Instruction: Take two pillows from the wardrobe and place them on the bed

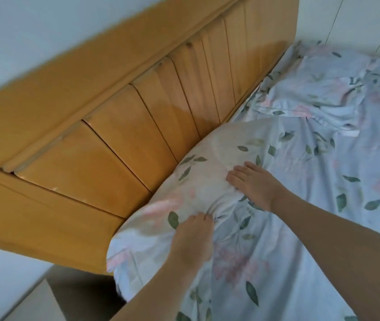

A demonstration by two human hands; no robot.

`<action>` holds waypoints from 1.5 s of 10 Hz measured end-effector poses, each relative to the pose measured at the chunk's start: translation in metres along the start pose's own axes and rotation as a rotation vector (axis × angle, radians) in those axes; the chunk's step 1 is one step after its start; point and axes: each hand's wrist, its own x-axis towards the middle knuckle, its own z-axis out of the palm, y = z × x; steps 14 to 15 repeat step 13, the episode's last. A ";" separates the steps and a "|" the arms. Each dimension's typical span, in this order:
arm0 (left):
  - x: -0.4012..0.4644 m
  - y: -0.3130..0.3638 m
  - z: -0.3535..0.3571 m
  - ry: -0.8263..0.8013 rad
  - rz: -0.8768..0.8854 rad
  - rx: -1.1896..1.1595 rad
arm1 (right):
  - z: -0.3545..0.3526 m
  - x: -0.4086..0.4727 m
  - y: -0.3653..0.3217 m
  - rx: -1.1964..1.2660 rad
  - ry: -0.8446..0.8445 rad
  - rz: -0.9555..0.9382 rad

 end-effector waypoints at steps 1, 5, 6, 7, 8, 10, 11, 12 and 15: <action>0.023 0.044 0.083 -0.178 -0.015 0.003 | 0.080 -0.033 -0.011 0.012 -0.158 0.062; 0.039 0.135 0.224 -0.254 0.055 0.284 | 0.227 -0.123 -0.025 0.146 -0.143 0.101; 0.042 0.148 0.233 -0.314 0.037 0.322 | 0.240 -0.133 -0.029 0.136 -0.117 0.123; 0.043 0.160 0.243 -0.368 -0.025 0.328 | 0.253 -0.143 -0.031 0.171 -0.066 0.144; 0.038 0.166 0.255 -0.351 -0.070 0.306 | 0.264 -0.157 -0.035 0.230 -0.033 0.170; 0.010 0.164 0.256 -0.269 0.015 0.289 | 0.267 -0.180 -0.052 0.314 -0.073 0.285; 0.005 0.162 0.236 -0.204 0.020 0.237 | 0.238 -0.184 -0.056 0.368 -0.136 0.340; -0.001 0.155 0.196 -0.170 0.089 0.233 | 0.194 -0.190 -0.060 0.393 -0.209 0.364; -0.009 0.147 0.145 -0.115 0.105 0.181 | 0.132 -0.192 -0.060 0.423 -0.239 0.399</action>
